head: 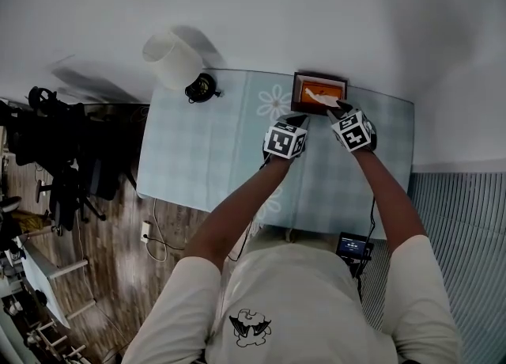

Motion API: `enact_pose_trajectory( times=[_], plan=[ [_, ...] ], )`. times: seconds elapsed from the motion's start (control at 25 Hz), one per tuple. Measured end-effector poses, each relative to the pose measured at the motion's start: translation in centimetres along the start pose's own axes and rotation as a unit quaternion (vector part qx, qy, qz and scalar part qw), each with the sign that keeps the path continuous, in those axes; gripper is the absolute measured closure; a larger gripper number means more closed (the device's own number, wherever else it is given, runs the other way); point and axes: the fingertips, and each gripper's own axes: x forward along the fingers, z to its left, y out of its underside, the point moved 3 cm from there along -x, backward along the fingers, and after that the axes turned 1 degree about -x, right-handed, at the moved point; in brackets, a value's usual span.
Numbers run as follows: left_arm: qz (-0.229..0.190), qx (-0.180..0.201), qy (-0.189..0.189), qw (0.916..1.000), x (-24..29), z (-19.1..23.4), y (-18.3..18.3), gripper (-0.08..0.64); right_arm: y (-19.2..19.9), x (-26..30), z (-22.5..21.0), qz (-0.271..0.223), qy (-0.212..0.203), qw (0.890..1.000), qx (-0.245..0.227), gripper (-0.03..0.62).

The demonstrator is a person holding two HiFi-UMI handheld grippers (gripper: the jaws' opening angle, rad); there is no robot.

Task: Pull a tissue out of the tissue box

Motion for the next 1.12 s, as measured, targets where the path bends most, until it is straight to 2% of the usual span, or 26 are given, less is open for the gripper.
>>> enact_pose_trajectory(
  times=[0.2,0.36,0.4,0.44,0.48,0.84,1.12],
  plan=[
    [0.001,-0.015,0.007,0.9999,0.1,-0.3,-0.1,0.555,0.1,1.9,-0.1,0.033,-0.004,0.999,-0.033,0.437],
    [0.004,-0.023,0.006,0.9997,0.0,0.2,0.0,0.555,1.1,3.3,-0.1,0.078,0.006,0.996,-0.048,0.437],
    [0.005,-0.024,0.004,0.9997,0.0,0.3,0.1,0.555,1.3,3.5,-0.3,0.085,0.011,0.995,-0.048,0.455],
    [0.006,-0.024,0.003,0.9997,0.0,0.5,0.2,0.555,1.4,3.6,-0.4,0.089,0.017,0.995,-0.044,0.532],
    [0.006,-0.025,0.002,0.9997,0.0,0.6,0.3,0.555,1.6,3.6,-0.6,0.090,0.022,0.995,-0.037,0.577],
    [-0.002,-0.039,-0.007,0.9992,-0.9,1.3,0.7,0.555,1.1,2.4,-0.8,0.064,0.024,0.998,0.003,0.577],
    [-0.011,-0.032,-0.007,0.9994,-2.7,0.6,0.5,0.555,-0.8,-1.6,0.3,0.008,0.024,0.999,0.048,0.577]
  ],
)
